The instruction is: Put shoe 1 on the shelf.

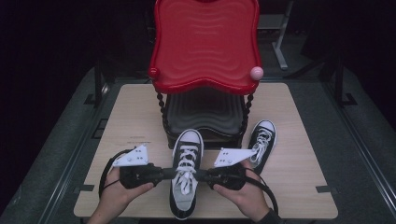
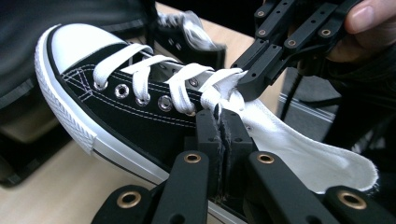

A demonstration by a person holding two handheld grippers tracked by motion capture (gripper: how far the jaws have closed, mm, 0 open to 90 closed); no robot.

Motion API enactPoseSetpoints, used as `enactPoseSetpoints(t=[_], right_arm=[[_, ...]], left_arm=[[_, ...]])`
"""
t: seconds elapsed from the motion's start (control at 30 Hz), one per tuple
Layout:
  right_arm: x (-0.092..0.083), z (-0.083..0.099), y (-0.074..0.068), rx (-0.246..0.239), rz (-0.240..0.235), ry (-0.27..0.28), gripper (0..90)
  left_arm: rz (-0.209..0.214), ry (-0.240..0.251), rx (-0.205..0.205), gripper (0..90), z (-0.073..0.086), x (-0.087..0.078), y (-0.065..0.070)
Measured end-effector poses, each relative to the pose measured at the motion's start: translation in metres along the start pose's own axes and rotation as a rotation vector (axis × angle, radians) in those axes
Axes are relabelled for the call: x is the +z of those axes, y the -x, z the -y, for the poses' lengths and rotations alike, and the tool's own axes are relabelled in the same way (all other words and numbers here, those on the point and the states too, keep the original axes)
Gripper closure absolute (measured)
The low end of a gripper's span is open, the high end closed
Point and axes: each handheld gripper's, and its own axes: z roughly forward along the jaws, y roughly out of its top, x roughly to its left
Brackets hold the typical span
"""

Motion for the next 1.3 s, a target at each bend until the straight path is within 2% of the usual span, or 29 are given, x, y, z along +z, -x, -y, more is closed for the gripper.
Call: enactPoseSetpoints(t=[0.07, 0.1, 0.13, 0.23, 0.27, 0.3, 0.33, 0.37, 0.4, 0.43, 0.47, 0.5, 0.6, 0.63, 0.67, 0.7, 0.8, 0.83, 0.93, 1.07, 1.13, 1.17, 1.23, 1.3], right_arm=[[-0.001, -0.004, 0.003, -0.007, 0.012, 0.005, 85.9], [-0.003, -0.013, 0.01, -0.017, 0.036, 0.018, 86.0], [-0.003, -0.018, 0.014, -0.021, 0.047, 0.024, 86.0], [-0.002, -0.032, 0.028, -0.034, 0.083, 0.044, 86.0], [-0.002, -0.032, 0.028, -0.034, 0.083, 0.044, 86.0], [0.001, -0.042, 0.04, -0.042, 0.114, 0.049, 86.1], [0.003, -0.045, 0.044, -0.045, 0.124, 0.052, 86.1], [0.005, -0.05, 0.05, -0.048, 0.139, 0.055, 86.1], [0.007, -0.053, 0.056, -0.051, 0.156, 0.058, 86.2], [0.009, -0.057, 0.06, -0.059, 0.179, 0.058, 86.2], [0.011, -0.061, 0.065, -0.067, 0.199, 0.062, 86.2], [0.013, -0.064, 0.069, -0.067, 0.215, 0.067, 86.2], [0.02, -0.073, 0.079, -0.076, 0.255, 0.08, 86.3], [0.022, -0.075, 0.081, -0.079, 0.267, 0.085, 86.3], [0.022, -0.075, 0.081, -0.079, 0.267, 0.085, 86.3], [0.026, -0.078, 0.086, -0.093, 0.292, 0.092, 86.3], [0.03, -0.081, 0.09, -0.112, 0.319, 0.098, 86.4], [0.033, -0.084, 0.093, -0.108, 0.337, 0.103, 86.4], [0.039, -0.084, 0.096, -0.1, 0.346, 0.105, 86.4], [0.042, -0.082, 0.093, -0.103, 0.35, 0.1, 86.3], [0.042, -0.081, 0.094, -0.094, 0.345, 0.104, 85.2], [0.041, -0.081, 0.095, -0.087, 0.338, 0.108, 82.0], [0.037, -0.081, 0.093, -0.066, 0.316, 0.122, 71.5], [0.03, -0.08, 0.09, -0.069, 0.291, 0.135, 67.7]], left_arm=[[-0.009, 0.011, 0.003, 88.1, -0.004, 0.001, -0.003], [-0.02, 0.02, 0.005, 88.2, -0.008, 0.001, -0.007], [-0.04, 0.039, 0.011, 88.3, -0.017, 0.003, -0.015], [-0.083, 0.064, 0.019, 88.4, -0.03, 0.006, -0.03], [-0.083, 0.064, 0.019, 88.4, -0.03, 0.006, -0.03], [-0.117, 0.075, 0.024, 88.4, -0.037, 0.01, -0.04], [-0.117, 0.075, 0.024, 88.4, -0.037, 0.01, -0.04], [-0.148, 0.093, 0.018, 88.5, -0.043, 0.015, -0.05], [-0.148, 0.093, 0.018, 88.5, -0.043, 0.015, -0.05], [-0.178, 0.112, 0.011, 88.5, -0.047, 0.02, -0.061], [-0.178, 0.112, 0.011, 88.5, -0.047, 0.02, -0.061], [-0.214, 0.122, 0.019, 88.5, -0.051, 0.023, -0.07], [-0.265, 0.142, 0.024, 88.5, -0.056, 0.027, -0.08], [-0.265, 0.142, 0.024, 88.6, -0.056, 0.027, -0.08], [-0.281, 0.148, 0.027, 88.6, -0.057, 0.029, -0.082], [-0.308, 0.159, 0.028, 88.6, -0.058, 0.032, -0.085], [-0.328, 0.167, 0.024, 88.6, -0.059, 0.034, -0.088], [-0.348, 0.171, 0.022, 88.5, -0.059, 0.036, -0.091], [-0.364, 0.173, 0.017, 88.5, -0.058, 0.038, -0.094], [-0.37, 0.175, 0.023, 88.2, -0.055, 0.038, -0.093], [-0.36, 0.182, 0.006, 86.7, -0.053, 0.038, -0.093], [-0.368, 0.19, 0.003, 82.5, -0.054, 0.037, -0.093], [-0.363, 0.189, 0.003, 68.4, -0.055, 0.033, -0.09], [-0.346, 0.192, 0.007, 64.0, -0.053, 0.025, -0.087]])
